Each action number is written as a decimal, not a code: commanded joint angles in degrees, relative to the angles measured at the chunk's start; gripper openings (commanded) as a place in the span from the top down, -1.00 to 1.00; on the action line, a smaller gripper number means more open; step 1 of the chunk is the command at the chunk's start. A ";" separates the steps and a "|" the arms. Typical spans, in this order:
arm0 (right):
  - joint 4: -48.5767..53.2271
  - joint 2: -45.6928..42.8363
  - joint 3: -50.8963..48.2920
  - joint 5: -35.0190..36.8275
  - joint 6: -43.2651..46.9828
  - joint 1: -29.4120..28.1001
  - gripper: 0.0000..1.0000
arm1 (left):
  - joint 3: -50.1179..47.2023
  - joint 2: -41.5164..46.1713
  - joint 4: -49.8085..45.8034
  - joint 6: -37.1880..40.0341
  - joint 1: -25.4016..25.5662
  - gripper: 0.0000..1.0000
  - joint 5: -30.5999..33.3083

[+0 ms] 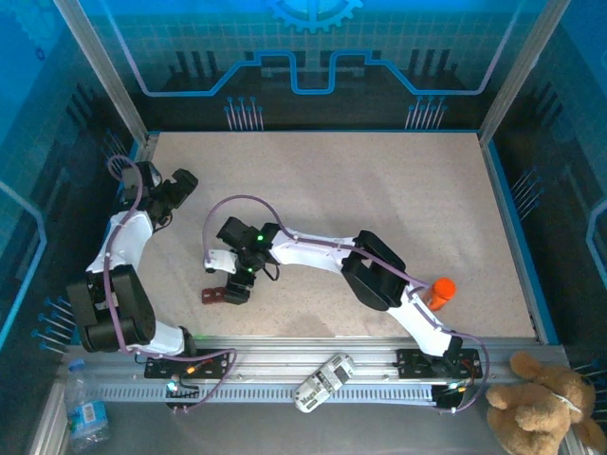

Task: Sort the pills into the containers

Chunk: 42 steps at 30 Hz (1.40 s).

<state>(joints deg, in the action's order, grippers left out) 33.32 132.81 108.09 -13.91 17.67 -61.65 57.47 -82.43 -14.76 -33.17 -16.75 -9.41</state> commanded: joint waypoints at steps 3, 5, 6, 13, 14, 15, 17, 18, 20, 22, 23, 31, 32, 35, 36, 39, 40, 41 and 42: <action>4.84 3.48 2.95 -2.80 2.53 -1.63 -0.74 | -0.96 1.67 -0.96 -1.02 -1.50 -0.98 -2.22; 5.44 4.18 3.09 -2.74 2.81 -1.72 -0.73 | -0.96 1.66 -0.97 -0.90 -1.69 -0.98 -2.44; 5.56 4.46 3.10 -2.61 2.90 -1.72 -0.72 | -1.00 1.53 -0.97 -0.86 -1.78 -0.98 -2.52; 5.32 5.10 2.54 -1.47 3.06 -1.76 -0.37 | -1.13 1.33 -1.05 -1.18 -1.80 -0.98 -3.08; 5.03 4.84 2.18 -1.38 2.93 -1.75 -0.28 | -1.22 1.40 -1.01 -1.28 -1.87 -0.98 -3.16; 4.77 4.53 1.77 -1.22 2.96 -1.77 -0.19 | -1.31 1.48 -1.05 -1.30 -1.83 -0.98 -3.27; 4.14 3.84 0.56 -0.93 2.86 -1.62 0.03 | -1.56 1.81 -1.13 -1.42 -1.83 -0.98 -3.51; 3.76 3.26 -0.01 -0.85 2.83 -1.50 0.11 | -1.73 1.99 -1.07 -1.37 -1.81 -0.97 -3.61; 3.00 2.07 -1.77 -0.59 2.54 -1.13 0.26 | -2.09 2.40 -1.10 -1.38 -1.87 -0.98 -3.87; 1.62 0.78 -3.89 -0.25 2.13 -0.43 0.33 | -2.49 2.78 -1.14 -1.46 -1.87 -0.98 -4.21; 0.90 -0.84 -5.28 0.17 1.68 0.03 0.34 | -2.67 2.93 -1.14 -1.47 -1.88 -0.98 -4.45; -4.29 -9.68 -17.69 8.39 -2.80 5.46 0.47 | -4.15 5.03 -1.07 -3.60 -1.79 -0.98 -7.71; -4.70 -10.64 -19.26 9.48 -3.52 6.27 0.47 | -4.35 5.39 -0.98 -3.98 -1.78 -0.98 -8.22; -6.19 -14.26 -24.72 12.18 -6.31 9.02 0.47 | -5.02 6.46 -0.49 -4.88 -1.10 -0.98 -9.56; -6.64 -15.41 -26.63 13.22 -7.39 9.99 0.47 | -5.13 6.94 -0.53 -5.07 -0.60 -0.98 -9.70; -7.47 -18.61 -31.66 15.43 -10.86 12.76 0.47 | -5.31 8.11 -0.62 -4.94 1.62 -0.98 -9.76; -7.55 -19.72 -33.27 16.11 -12.17 13.78 0.47 | -5.35 8.47 -0.70 -4.93 2.63 -0.98 -9.73; -7.60 -20.60 -34.62 16.64 -13.31 14.47 0.47 | -5.35 8.67 -0.70 -5.09 3.62 -0.98 -9.67; -7.87 -21.66 -36.24 16.89 -14.53 15.33 0.47 | -5.35 8.93 -0.75 -5.11 4.83 -0.98 -9.54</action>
<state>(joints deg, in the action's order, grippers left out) 24.91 113.71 75.48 -0.71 8.38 -47.79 53.01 -75.50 -14.76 -37.45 -14.44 -17.15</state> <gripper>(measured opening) 0.409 0.988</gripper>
